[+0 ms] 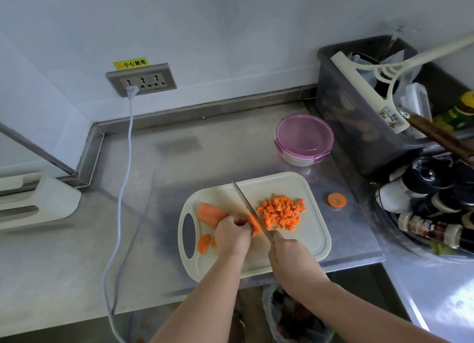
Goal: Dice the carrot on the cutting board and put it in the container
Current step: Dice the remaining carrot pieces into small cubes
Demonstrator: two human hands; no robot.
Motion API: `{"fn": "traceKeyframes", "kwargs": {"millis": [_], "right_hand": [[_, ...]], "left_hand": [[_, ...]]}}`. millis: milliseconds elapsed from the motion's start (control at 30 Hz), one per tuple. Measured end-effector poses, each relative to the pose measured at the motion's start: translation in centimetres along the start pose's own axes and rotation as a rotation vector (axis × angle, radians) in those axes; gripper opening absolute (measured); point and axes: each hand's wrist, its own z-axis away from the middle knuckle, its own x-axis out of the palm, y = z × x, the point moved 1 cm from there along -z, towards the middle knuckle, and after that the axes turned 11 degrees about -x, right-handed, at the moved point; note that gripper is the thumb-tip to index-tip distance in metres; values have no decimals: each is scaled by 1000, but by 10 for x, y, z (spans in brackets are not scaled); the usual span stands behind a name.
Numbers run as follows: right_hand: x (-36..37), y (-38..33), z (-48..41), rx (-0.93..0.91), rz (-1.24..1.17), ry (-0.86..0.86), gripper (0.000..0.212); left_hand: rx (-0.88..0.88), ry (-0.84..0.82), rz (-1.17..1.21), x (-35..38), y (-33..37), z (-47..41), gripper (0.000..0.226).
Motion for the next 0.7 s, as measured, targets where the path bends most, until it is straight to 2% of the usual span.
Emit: {"fn": "traceKeyframes", "kwargs": {"millis": [167, 333, 467, 700], "right_hand": [[3, -1, 7, -67, 127, -35, 32], [1, -4, 9, -58, 109, -51, 29], [0, -5, 10, -66, 168, -96, 36], [-3, -10, 9, -40, 70, -85, 29]], "left_hand": [[-4, 6, 21, -1, 0, 2, 9], [-31, -1, 38, -1, 1, 0, 5], [-52, -11, 64, -1, -1, -1, 3], [-61, -11, 71, -1, -3, -2, 3]]}}
